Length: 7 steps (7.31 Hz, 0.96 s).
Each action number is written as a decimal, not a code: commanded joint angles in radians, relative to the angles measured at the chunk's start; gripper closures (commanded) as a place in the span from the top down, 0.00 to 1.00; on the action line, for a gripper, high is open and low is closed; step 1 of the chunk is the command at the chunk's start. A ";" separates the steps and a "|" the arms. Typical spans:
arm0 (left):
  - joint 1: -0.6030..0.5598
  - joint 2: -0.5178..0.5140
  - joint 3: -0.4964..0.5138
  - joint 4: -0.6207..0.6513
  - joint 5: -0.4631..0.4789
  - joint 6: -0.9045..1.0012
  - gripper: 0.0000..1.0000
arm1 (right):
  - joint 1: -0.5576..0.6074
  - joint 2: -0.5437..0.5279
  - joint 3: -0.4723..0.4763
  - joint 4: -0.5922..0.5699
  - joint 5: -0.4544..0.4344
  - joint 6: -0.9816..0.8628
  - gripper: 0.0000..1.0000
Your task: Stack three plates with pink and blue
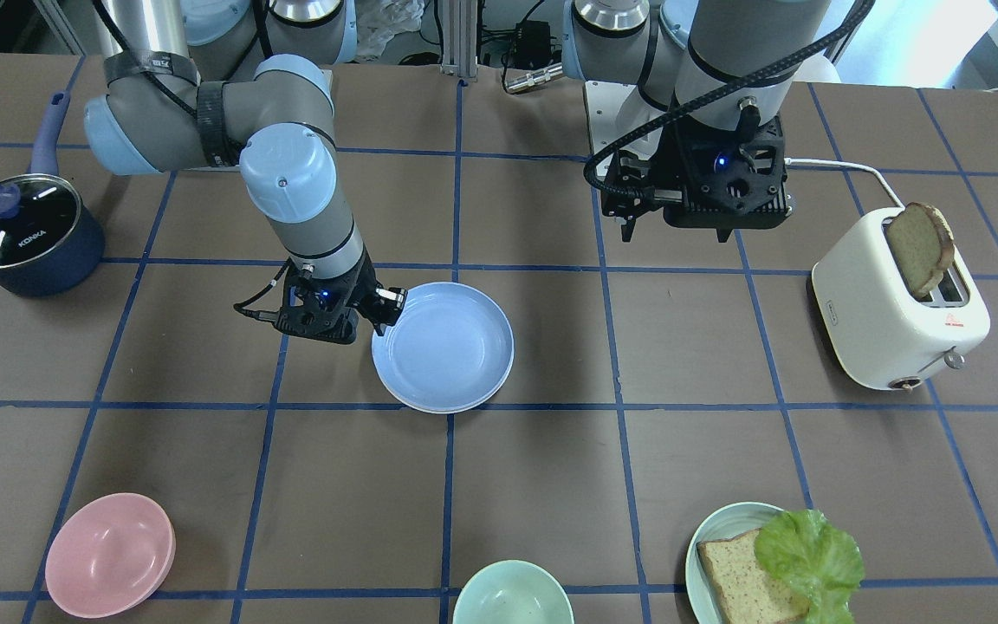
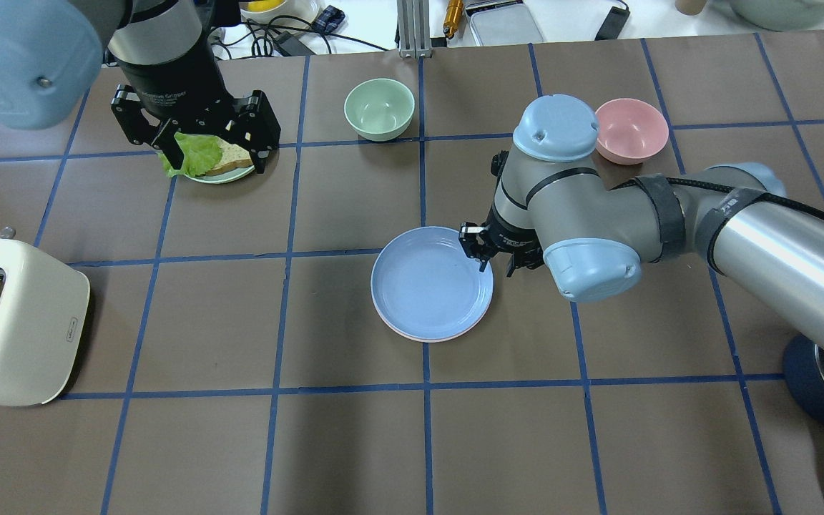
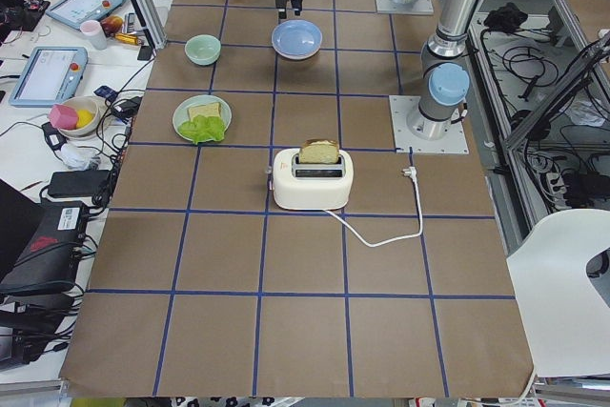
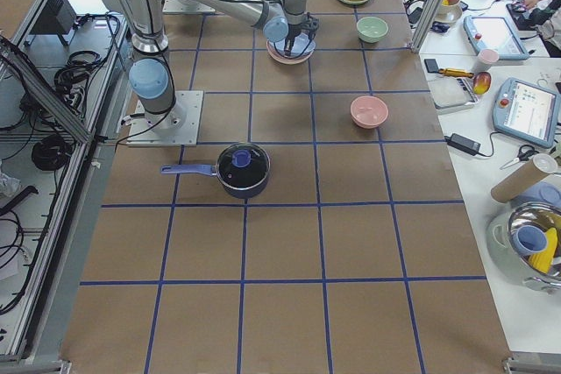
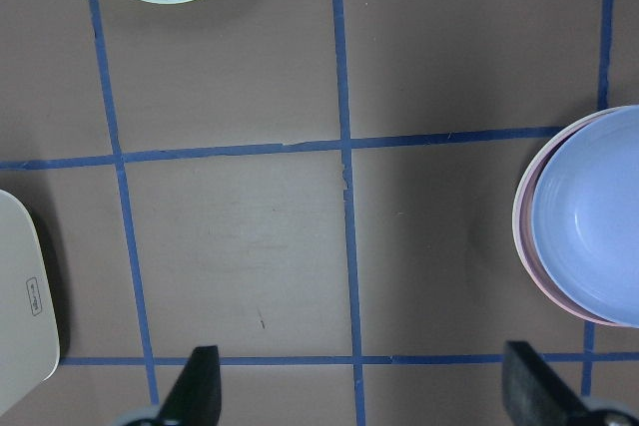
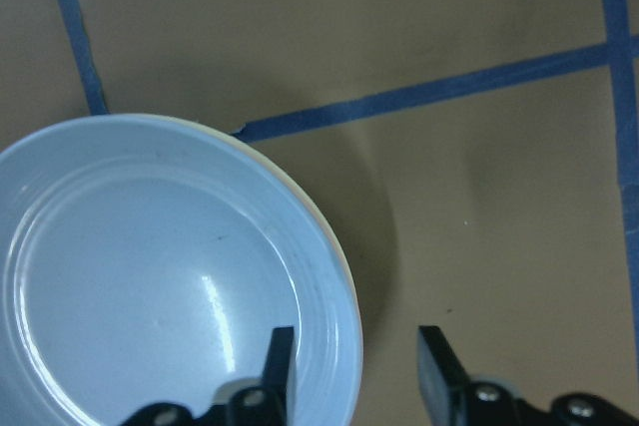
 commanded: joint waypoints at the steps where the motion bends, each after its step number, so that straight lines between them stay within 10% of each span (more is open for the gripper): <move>1: 0.001 0.043 -0.047 0.028 -0.007 0.002 1.00 | -0.029 -0.005 -0.068 -0.019 -0.091 -0.137 1.00; 7: 0.008 0.058 -0.067 0.105 -0.006 0.026 1.00 | -0.164 -0.222 -0.240 0.320 -0.116 -0.404 1.00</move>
